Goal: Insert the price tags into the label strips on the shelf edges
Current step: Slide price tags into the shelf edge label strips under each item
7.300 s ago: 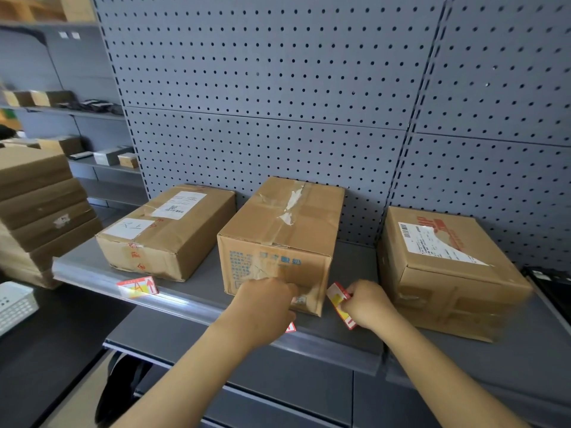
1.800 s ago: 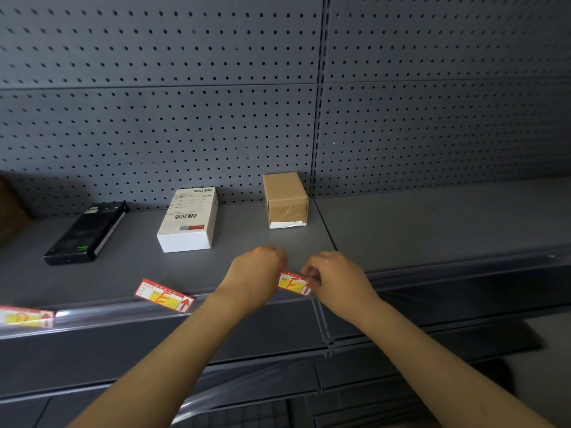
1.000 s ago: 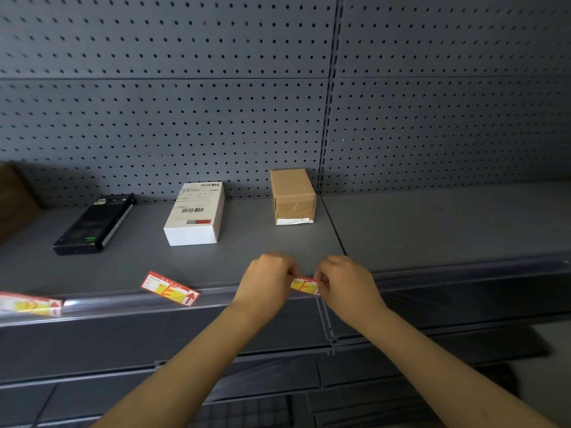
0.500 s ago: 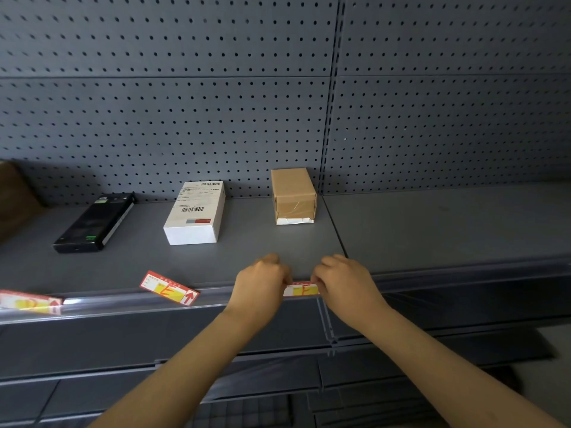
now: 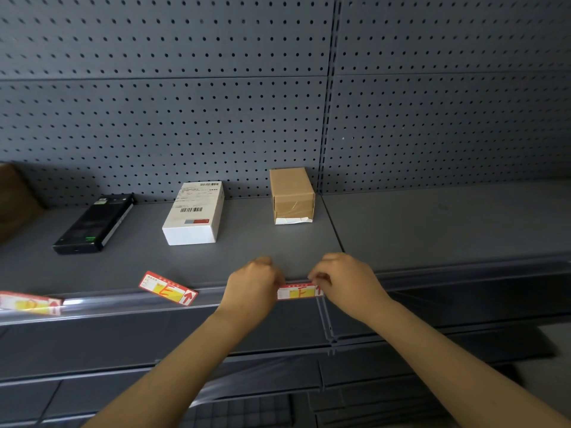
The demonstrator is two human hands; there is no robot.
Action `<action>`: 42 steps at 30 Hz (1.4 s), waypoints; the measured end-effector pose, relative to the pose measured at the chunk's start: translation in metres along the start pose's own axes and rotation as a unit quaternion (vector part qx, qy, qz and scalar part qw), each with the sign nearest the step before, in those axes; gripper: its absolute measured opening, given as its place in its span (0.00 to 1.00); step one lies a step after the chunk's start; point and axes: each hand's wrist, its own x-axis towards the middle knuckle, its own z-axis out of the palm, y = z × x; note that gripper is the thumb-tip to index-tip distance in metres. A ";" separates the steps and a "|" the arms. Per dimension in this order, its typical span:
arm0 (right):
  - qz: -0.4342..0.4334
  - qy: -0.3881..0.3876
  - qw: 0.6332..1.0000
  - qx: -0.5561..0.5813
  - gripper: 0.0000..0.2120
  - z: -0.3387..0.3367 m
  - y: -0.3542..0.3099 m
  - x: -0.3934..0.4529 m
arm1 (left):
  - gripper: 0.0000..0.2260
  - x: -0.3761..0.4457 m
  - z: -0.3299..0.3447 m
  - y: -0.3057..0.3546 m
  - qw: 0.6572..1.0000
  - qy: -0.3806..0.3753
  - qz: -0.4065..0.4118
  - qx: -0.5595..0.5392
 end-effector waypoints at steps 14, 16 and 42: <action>0.025 -0.068 0.997 -0.009 0.07 -0.009 0.016 -0.011 | 0.10 -0.005 -0.001 -0.006 1.000 0.004 -0.006 -0.003; 0.021 -0.054 0.998 -0.010 0.08 -0.009 0.015 -0.011 | 0.11 -0.006 0.000 -0.006 1.000 -0.004 -0.004 -0.002; -0.013 -0.010 0.997 0.079 0.08 0.070 -0.133 0.044 | 0.17 -0.050 -0.076 -0.147 0.997 0.025 -0.066 0.013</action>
